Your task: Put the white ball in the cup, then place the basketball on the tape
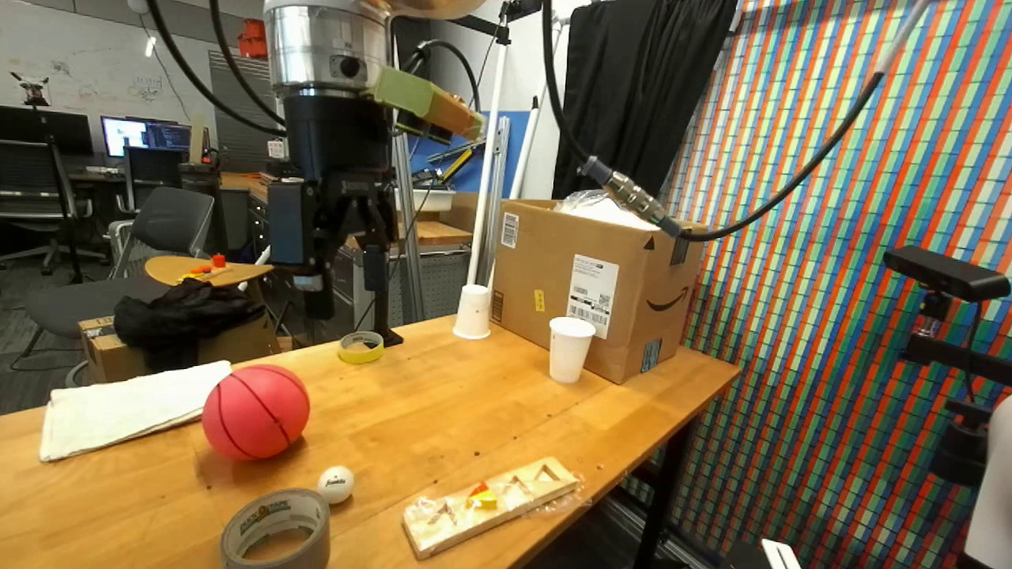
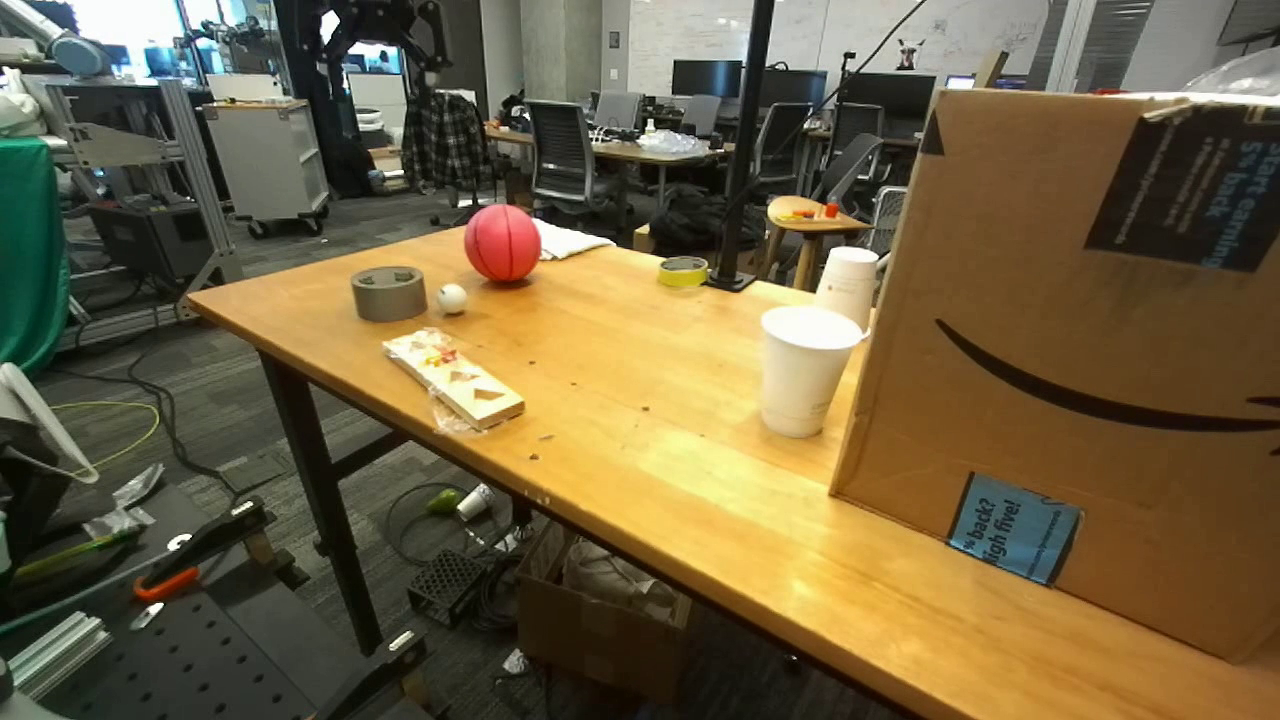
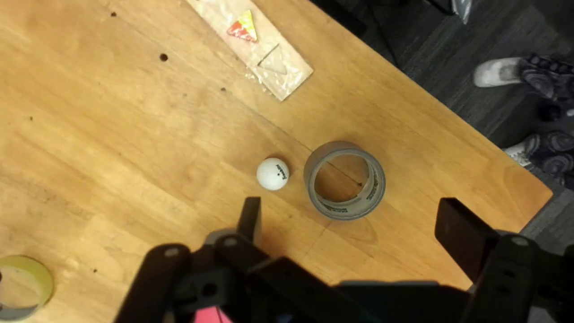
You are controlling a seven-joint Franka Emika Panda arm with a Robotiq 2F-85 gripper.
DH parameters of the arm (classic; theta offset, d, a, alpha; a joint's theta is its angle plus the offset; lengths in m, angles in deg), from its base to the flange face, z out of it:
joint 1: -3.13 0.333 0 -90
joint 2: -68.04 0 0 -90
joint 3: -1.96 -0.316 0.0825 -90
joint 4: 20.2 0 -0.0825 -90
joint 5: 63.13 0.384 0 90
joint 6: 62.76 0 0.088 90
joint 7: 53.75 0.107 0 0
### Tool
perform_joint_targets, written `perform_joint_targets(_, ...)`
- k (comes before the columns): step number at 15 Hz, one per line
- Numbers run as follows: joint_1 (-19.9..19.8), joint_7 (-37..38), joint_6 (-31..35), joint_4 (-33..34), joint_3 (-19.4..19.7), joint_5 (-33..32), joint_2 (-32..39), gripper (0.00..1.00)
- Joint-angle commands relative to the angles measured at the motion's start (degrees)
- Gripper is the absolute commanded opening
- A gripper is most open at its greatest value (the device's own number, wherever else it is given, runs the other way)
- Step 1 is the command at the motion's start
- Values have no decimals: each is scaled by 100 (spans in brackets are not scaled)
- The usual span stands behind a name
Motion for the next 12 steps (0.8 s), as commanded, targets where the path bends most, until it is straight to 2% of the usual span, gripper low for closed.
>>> perform_joint_targets(1,52,-741,232,520,13,-428,505,100)
perform_joint_targets(6,-73,-1771,579,798,114,-835,1160,100)
perform_joint_targets(12,-188,-2396,956,653,154,-1174,1649,100)
